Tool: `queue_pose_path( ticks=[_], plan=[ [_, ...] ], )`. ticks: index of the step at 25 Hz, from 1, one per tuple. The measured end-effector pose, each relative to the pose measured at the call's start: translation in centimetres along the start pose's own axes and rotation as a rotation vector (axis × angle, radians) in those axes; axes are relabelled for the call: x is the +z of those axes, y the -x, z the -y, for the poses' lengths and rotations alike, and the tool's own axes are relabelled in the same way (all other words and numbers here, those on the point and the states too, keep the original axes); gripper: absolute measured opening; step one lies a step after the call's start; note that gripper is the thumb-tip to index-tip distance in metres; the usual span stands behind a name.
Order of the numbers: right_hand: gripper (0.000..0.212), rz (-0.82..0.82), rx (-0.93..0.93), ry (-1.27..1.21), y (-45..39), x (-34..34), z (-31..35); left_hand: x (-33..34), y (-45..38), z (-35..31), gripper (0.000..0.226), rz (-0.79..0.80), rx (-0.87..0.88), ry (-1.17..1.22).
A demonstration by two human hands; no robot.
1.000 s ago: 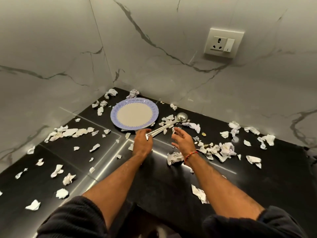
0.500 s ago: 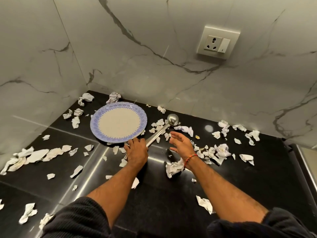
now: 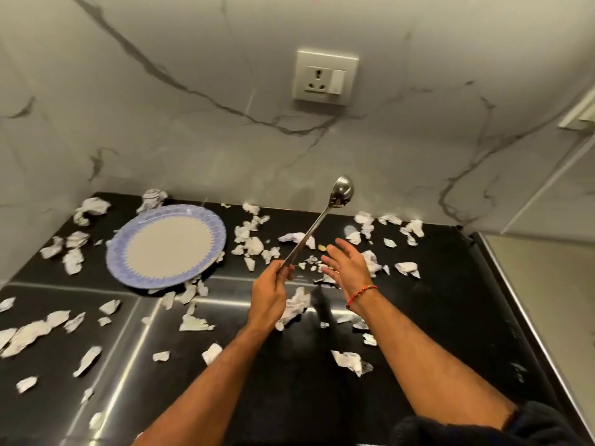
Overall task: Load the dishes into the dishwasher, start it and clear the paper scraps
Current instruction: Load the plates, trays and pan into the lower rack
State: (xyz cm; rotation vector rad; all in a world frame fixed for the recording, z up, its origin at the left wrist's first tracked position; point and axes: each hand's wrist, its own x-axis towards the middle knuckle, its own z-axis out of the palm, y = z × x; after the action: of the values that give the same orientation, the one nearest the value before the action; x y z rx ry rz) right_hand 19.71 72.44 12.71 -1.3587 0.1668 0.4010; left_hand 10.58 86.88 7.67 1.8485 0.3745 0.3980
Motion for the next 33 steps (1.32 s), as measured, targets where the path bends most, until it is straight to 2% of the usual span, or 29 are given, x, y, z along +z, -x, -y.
queue_pose_path(
  ticks=[2,4,6,11,18,23,27,30,33],
  plan=[
    [0.049,-0.064,0.007,-0.139,1.3,-2.7,0.8,3.4,1.7,-2.3,0.018,0.184,-0.024,0.179],
    [0.035,-0.104,-0.045,-0.263,2.9,-5.5,1.5,6.4,3.5,-4.1,0.018,0.318,-0.014,0.239],
    [0.022,-0.141,-0.136,-0.358,5.2,-9.3,2.4,9.6,5.9,-5.3,0.018,0.441,-0.024,0.255],
    [0.018,-0.322,-0.251,-0.369,11.9,-20.2,3.4,16.5,12.9,-8.7,0.019,0.735,-0.074,0.149],
    [0.020,-0.505,-0.285,-0.384,24.7,-37.8,-0.3,27.3,27.3,-13.2,0.023,0.921,0.059,-0.081],
    [0.012,-0.667,-0.268,-0.485,34.3,-48.6,-3.6,34.5,37.6,-16.0,0.032,1.002,0.064,-0.146],
    [0.011,-0.812,-0.169,-0.575,38.7,-55.2,-7.9,39.8,43.4,-14.4,0.035,1.107,0.042,-0.212],
    [0.002,-0.869,-0.039,-0.552,39.3,-57.9,-10.3,42.8,45.5,-12.7,0.029,1.153,-0.008,-0.239],
    [0.010,-0.921,0.082,-0.502,39.8,-61.1,-12.7,46.4,47.1,-10.7,0.019,1.223,-0.089,-0.289]
  ],
)
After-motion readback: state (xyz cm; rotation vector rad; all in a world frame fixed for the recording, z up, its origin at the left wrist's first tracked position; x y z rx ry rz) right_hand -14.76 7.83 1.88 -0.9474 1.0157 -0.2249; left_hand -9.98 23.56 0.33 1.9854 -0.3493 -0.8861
